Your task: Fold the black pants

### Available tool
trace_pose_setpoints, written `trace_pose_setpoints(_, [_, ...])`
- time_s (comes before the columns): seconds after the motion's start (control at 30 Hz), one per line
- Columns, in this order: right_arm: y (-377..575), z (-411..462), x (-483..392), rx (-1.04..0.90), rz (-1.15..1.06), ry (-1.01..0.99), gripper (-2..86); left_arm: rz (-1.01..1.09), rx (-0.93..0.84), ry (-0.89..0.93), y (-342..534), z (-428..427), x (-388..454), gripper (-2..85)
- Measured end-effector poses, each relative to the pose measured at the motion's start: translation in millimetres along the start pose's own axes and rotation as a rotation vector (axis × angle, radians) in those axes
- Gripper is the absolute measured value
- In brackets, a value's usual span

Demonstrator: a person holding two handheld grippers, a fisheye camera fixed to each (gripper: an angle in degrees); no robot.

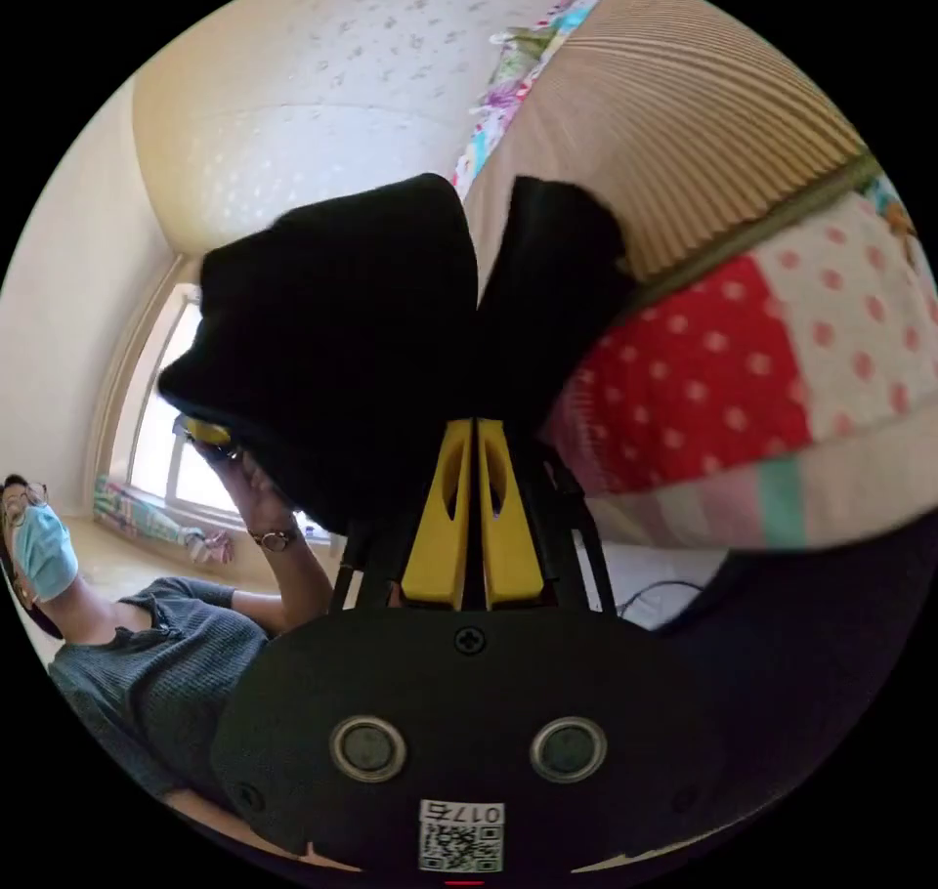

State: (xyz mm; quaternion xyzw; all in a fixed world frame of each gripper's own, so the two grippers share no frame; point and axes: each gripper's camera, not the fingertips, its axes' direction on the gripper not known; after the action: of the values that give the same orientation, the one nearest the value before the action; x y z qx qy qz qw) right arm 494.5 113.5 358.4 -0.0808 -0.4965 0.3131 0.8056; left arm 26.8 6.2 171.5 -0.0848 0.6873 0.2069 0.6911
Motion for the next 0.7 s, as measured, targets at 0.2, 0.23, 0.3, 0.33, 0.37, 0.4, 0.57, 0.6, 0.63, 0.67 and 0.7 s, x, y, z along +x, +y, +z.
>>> trace_pose_setpoints(0.2, [40,-33,-1,0.030,0.039,-0.124,6.2,-0.294,0.006,-0.164,46,-31,-76,11.6])
trace_pose_setpoints(0.23, [40,-29,-3,0.031,0.047,-0.131,8.0,-0.324,0.017,-0.173,48,-38,-86,12.3])
trace_pose_setpoints(0.3, [29,-2,-11,0.002,0.028,-0.186,13.8,-0.392,0.116,-0.236,49,-72,-118,15.0])
trace_pose_setpoints(0.33, [24,6,-13,-0.013,0.026,-0.195,13.8,-0.394,0.150,-0.258,48,-79,-126,15.2])
trace_pose_setpoints(0.37, [11,21,-18,-0.038,0.013,-0.210,13.8,-0.408,0.191,-0.281,44,-90,-144,15.6])
trace_pose_setpoints(0.4, [-5,29,-26,-0.062,-0.001,-0.157,11.5,-0.428,0.166,-0.254,35,-96,-164,15.6])
trace_pose_setpoints(0.57, [-67,40,-74,-0.202,-0.174,0.163,1.2,-0.379,-0.011,-0.219,9,-89,-220,12.3])
trace_pose_setpoints(0.6, [-79,34,-82,-0.160,-0.211,0.211,0.6,-0.374,-0.050,-0.175,8,-82,-228,11.9])
trace_pose_setpoints(0.63, [-85,28,-84,-0.126,-0.215,0.237,0.5,-0.375,-0.050,-0.147,9,-81,-230,11.0])
trace_pose_setpoints(0.67, [-94,11,-88,-0.036,-0.194,0.289,0.5,-0.363,-0.035,-0.065,12,-80,-230,9.3])
trace_pose_setpoints(0.7, [-94,-16,-90,0.088,-0.144,0.314,0.7,-0.349,-0.031,0.002,15,-77,-225,6.5])
